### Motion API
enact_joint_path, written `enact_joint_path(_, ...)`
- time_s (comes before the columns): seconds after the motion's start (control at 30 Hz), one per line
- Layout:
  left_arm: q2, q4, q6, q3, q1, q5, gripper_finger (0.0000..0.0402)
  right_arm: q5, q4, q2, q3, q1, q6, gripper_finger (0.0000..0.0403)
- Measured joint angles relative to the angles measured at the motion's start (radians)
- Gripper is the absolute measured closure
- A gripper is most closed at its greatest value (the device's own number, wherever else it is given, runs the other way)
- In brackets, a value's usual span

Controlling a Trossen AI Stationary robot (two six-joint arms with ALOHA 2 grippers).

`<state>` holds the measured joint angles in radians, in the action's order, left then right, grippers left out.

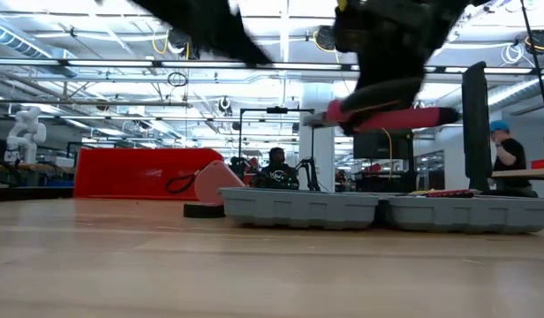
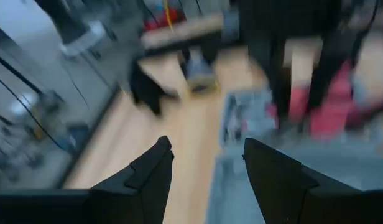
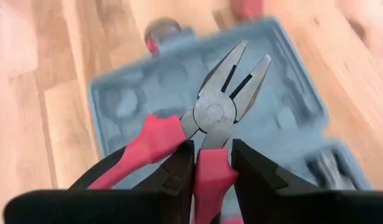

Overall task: Prefit tool cases
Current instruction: Remove the orange pliers from the gray pre-fit tool case

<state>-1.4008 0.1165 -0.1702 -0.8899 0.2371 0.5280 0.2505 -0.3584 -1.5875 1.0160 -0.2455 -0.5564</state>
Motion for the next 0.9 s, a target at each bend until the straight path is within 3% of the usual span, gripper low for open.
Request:
enact_joint_path(0.17, 0.173, -0.066, -0.054, 0.000, 0.064, 0.102, 0.0199, -0.044, 0.192, -0.136, 0.093, 0.059, 0.161, 0.0322)
enact_joint_path(0.37, 0.310, -0.127, -0.039, 0.000, 0.113, 0.120, 0.0199, -0.107, 0.215, -0.389, 0.371, 0.106, 0.353, 0.0322)
enact_joint_path(0.67, 0.369, -0.191, -0.006, 0.000, 0.150, 0.139, 0.0199, -0.182, 0.108, -0.685, 0.713, 0.142, 0.465, 0.0322)
enact_joint_path(0.9, 0.369, -0.251, 0.036, 0.000, 0.151, 0.157, 0.0199, -0.179, 0.102, -0.771, 0.807, 0.150, 0.497, 0.0319)
